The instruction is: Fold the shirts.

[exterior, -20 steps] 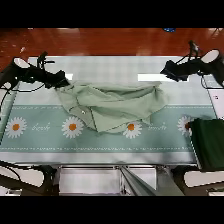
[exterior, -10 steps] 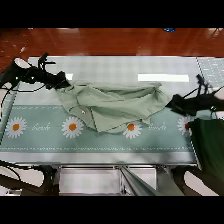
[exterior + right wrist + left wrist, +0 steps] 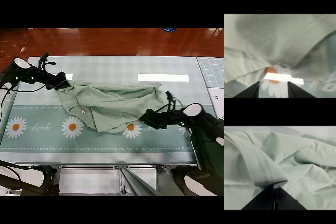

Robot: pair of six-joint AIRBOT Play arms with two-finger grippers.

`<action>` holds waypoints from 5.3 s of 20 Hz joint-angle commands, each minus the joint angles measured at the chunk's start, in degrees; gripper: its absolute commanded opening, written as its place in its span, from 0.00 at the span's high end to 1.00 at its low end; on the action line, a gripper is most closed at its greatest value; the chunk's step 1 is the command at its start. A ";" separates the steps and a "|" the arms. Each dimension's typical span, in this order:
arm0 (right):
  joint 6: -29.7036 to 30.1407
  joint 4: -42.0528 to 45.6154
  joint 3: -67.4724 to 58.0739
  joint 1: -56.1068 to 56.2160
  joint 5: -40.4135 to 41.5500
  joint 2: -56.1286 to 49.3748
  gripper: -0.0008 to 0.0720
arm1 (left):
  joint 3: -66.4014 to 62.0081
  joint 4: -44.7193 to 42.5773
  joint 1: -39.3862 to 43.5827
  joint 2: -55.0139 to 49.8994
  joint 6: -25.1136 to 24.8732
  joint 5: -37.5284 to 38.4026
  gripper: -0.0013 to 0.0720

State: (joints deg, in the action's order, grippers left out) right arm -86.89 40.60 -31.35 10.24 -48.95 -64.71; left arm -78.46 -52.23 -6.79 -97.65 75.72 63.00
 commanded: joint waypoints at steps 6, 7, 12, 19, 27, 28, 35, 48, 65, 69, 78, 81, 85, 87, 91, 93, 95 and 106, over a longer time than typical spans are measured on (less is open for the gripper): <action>2.27 -9.09 -1.42 8.37 13.22 -5.57 0.43 | -0.04 0.00 0.04 -0.04 -0.02 1.07 0.96; 2.27 -8.96 -2.27 8.39 13.29 -6.25 0.43 | -0.04 0.00 0.04 -0.04 -0.02 1.07 0.96; 2.56 -8.98 -7.43 8.39 13.44 -11.47 0.48 | -0.04 0.00 0.04 -0.04 -0.02 1.11 0.96; 10.10 -5.51 -23.47 3.96 9.01 -15.23 0.96 | -0.79 0.09 -0.33 1.03 0.00 1.36 0.96; 7.37 7.65 -65.42 -8.68 -12.00 -12.33 0.96 | -21.03 16.83 -5.86 15.21 -0.20 -2.32 0.96; 6.78 9.64 -71.38 -8.76 -14.01 -11.39 0.96 | -23.87 16.90 -6.36 18.16 -0.22 -2.69 0.96; 5.92 16.96 -86.60 -8.63 -20.35 4.00 0.96 | -31.28 16.57 -8.07 42.10 -3.72 -3.48 0.96; -2.32 23.06 -59.01 -8.63 -38.91 29.14 0.96 | -25.53 -9.46 -10.45 63.71 2.64 9.49 0.96; 11.10 6.56 -41.62 -14.73 -4.20 -23.61 0.95 | -21.33 4.72 3.82 -1.20 -4.52 -10.10 0.96; 10.86 -4.57 -53.09 -17.66 -3.80 -35.08 0.70 | -24.61 4.70 5.38 -7.02 -2.58 -9.81 0.81; 10.34 6.62 -54.66 -31.45 -22.38 -27.52 0.42 | -17.42 -9.97 -6.93 -4.15 5.09 32.94 0.29; 10.01 14.51 -46.23 -34.64 -23.91 -19.76 0.42 | 0.37 -9.92 -11.72 7.41 4.87 25.90 0.29; 11.19 12.98 -25.05 -36.83 -17.00 -6.12 0.42 | 28.63 -7.56 -18.53 25.81 2.47 15.61 0.29; 13.07 10.34 -14.91 -36.81 -14.21 0.37 0.42 | 39.28 -4.70 -20.90 30.84 -0.24 15.56 0.29; 14.27 8.37 -1.97 -36.81 -12.57 8.68 0.42 | 48.89 -4.72 -24.83 33.88 1.11 13.25 0.29; 14.82 8.35 1.09 -36.81 -13.14 10.34 0.42 | 51.65 -4.70 -24.96 33.86 3.39 9.75 0.29; 15.17 8.33 2.43 -36.81 -14.32 10.40 0.42 | 54.34 -4.61 -24.96 33.81 5.09 6.32 0.29; 10.25 7.56 2.62 -41.97 -11.93 9.51 0.42 | 54.66 7.08 -16.65 33.70 -0.79 -4.02 0.96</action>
State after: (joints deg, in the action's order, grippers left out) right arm -73.30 45.45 -28.88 -29.19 -61.45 -54.63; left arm -22.68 -46.44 -24.82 -64.01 76.82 59.44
